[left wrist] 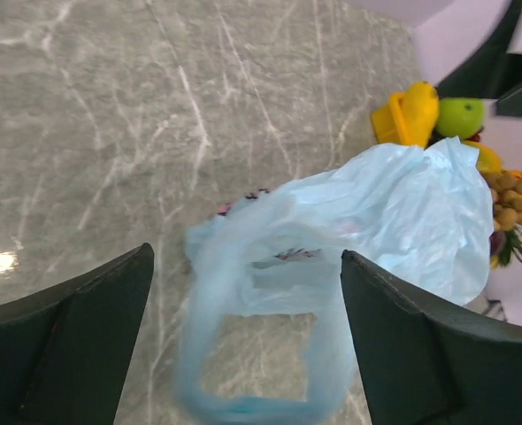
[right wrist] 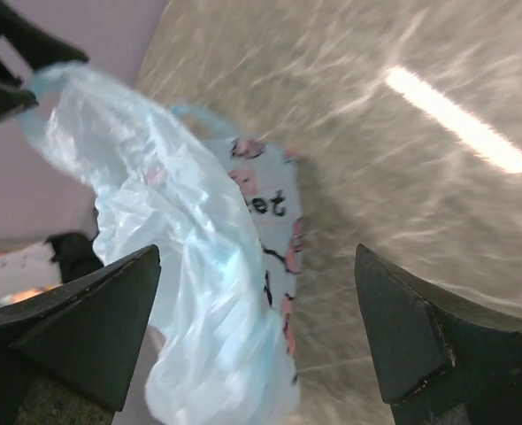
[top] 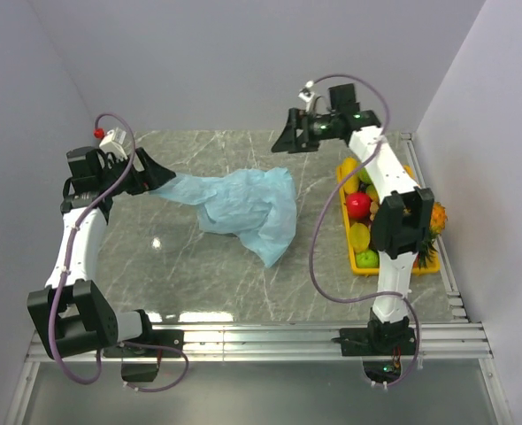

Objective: Place the fake fruits into the plastic bag and tie a complex knot

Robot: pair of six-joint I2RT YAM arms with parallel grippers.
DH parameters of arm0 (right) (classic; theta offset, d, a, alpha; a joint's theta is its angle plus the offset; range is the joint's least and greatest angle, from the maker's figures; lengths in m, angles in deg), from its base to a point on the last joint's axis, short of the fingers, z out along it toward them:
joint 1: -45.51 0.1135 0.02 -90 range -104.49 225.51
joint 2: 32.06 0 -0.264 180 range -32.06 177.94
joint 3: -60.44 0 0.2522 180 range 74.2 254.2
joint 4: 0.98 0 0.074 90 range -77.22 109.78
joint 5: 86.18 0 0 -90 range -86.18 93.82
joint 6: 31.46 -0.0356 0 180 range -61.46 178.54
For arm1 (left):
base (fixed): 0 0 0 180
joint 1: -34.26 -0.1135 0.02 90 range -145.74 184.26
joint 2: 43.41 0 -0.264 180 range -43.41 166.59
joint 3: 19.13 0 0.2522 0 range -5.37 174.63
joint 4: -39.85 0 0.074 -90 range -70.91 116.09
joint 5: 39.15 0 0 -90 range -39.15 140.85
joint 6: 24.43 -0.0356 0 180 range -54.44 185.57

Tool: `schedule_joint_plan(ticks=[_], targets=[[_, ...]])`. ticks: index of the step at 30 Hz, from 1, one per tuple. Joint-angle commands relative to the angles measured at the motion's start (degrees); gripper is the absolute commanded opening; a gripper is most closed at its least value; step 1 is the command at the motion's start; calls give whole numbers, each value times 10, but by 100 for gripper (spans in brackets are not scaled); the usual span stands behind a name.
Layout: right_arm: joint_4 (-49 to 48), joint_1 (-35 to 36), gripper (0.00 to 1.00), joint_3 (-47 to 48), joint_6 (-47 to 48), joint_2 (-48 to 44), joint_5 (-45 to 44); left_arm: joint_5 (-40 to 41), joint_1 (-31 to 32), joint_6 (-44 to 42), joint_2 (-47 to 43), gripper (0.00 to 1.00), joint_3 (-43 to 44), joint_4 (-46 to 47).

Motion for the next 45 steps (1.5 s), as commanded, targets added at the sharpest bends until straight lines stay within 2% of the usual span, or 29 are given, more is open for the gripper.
schedule_joint_plan(ticks=[1,4,9,13,17,20,27,30,38,40,42,45], targets=[[75,-35,97,-3,38,-41,-39,41,-3,7,-25,94,20,8],[69,-64,98,-96,55,-96,-57,67,-2,7,-35,98,11,-5],[36,-72,98,-182,120,-197,-116,104,-2,-22,-46,99,4,-37],[58,-64,99,-212,126,-213,-161,103,-3,-21,-51,99,-32,-53],[32,-64,99,-257,98,-197,-180,68,10,29,-32,99,-93,-3],[24,-63,99,-234,61,-126,-174,79,60,44,-2,97,-109,47],[-15,-61,99,-186,26,-61,-214,112,141,109,71,98,-99,156],[-23,-58,99,-173,18,-35,-233,147,154,110,117,99,-73,173],[-25,-63,100,-123,0,5,-160,182,165,98,242,99,50,153],[-12,-68,100,-90,-4,19,-143,170,169,96,256,96,66,151],[-9,-76,100,-56,-13,34,-125,143,173,94,263,86,73,148],[-30,-89,100,-44,-46,32,-92,120,173,94,256,77,62,145]])
